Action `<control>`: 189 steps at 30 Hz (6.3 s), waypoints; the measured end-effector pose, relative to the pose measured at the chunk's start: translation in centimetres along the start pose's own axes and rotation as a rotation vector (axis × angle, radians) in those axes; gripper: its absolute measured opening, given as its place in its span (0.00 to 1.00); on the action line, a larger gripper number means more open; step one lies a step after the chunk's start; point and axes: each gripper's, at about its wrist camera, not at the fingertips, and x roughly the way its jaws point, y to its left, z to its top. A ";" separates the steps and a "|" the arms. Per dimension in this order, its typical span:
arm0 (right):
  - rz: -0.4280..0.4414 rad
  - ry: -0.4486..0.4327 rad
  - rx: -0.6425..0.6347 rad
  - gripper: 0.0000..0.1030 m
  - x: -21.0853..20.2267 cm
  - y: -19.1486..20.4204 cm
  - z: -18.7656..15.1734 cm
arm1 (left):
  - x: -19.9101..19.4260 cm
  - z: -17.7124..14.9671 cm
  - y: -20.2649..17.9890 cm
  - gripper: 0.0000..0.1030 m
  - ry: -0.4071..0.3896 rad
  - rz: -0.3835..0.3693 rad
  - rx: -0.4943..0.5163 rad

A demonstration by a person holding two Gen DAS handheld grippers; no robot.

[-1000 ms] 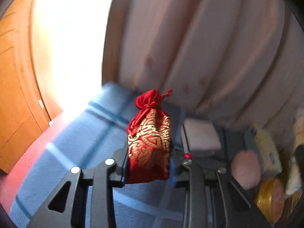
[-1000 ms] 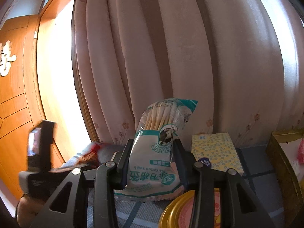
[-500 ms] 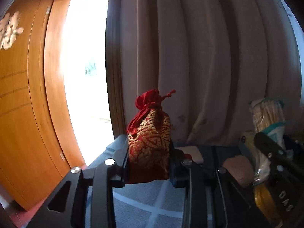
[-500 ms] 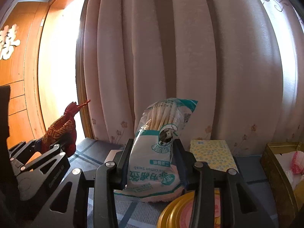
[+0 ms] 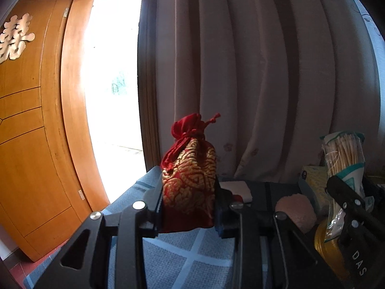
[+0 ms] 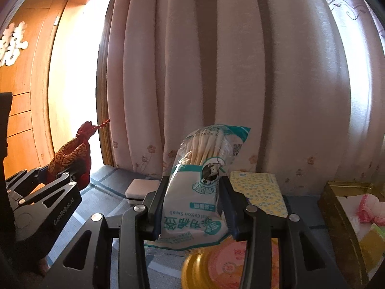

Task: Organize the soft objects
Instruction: 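Carry the swab bag and red pouch over the gold tray with both tools, then open both tools to drop the swab bag and red pouch into the tray, then withdraw both open tools from the tray back over the cushion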

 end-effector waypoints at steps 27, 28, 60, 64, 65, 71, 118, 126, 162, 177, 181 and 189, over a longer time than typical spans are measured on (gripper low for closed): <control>-0.059 -0.050 0.031 0.42 -4.5 -4.8 -0.9 | -3.6 -1.4 -3.6 0.30 -0.008 -0.093 0.043; -0.062 -0.052 0.032 0.42 -4.5 -5.0 -0.9 | -3.7 -1.4 -3.8 0.30 -0.009 -0.095 0.044; -0.205 -0.145 0.078 0.42 -9.6 -11.3 -1.8 | -6.5 -2.6 -10.9 0.30 -0.031 -0.215 0.084; -0.228 -0.153 0.062 0.42 -10.1 -11.9 -2.0 | -6.7 -2.7 -11.7 0.30 -0.031 -0.240 0.085; -0.233 -0.153 0.059 0.42 -10.2 -12.1 -2.0 | -6.8 -2.8 -12.0 0.30 -0.030 -0.245 0.087; -0.266 -0.158 0.058 0.42 -11.0 -13.7 -2.2 | -7.2 -2.9 -13.8 0.30 -0.032 -0.283 0.106; -0.445 0.078 0.185 0.43 -12.7 -31.1 -4.1 | -9.2 -4.7 -34.3 0.37 0.148 -0.670 0.303; -0.451 0.043 0.216 0.73 -12.9 -31.7 -4.2 | -10.0 -4.3 -32.4 0.78 0.052 -0.587 0.230; -0.658 -0.161 0.313 0.84 -17.5 -32.4 -4.7 | -10.5 -4.5 -28.8 0.99 -0.019 -0.497 0.154; -0.665 -0.186 0.334 0.84 -17.8 -29.7 -4.7 | -10.3 -4.7 -26.4 0.99 -0.033 -0.435 0.124; -0.641 -0.199 0.306 0.84 -17.5 -28.1 -4.4 | -10.2 -4.6 -25.6 0.99 -0.033 -0.425 0.121; -0.594 -0.207 0.310 0.84 -16.9 -25.8 -4.3 | -9.7 -4.5 -23.6 0.99 -0.034 -0.400 0.112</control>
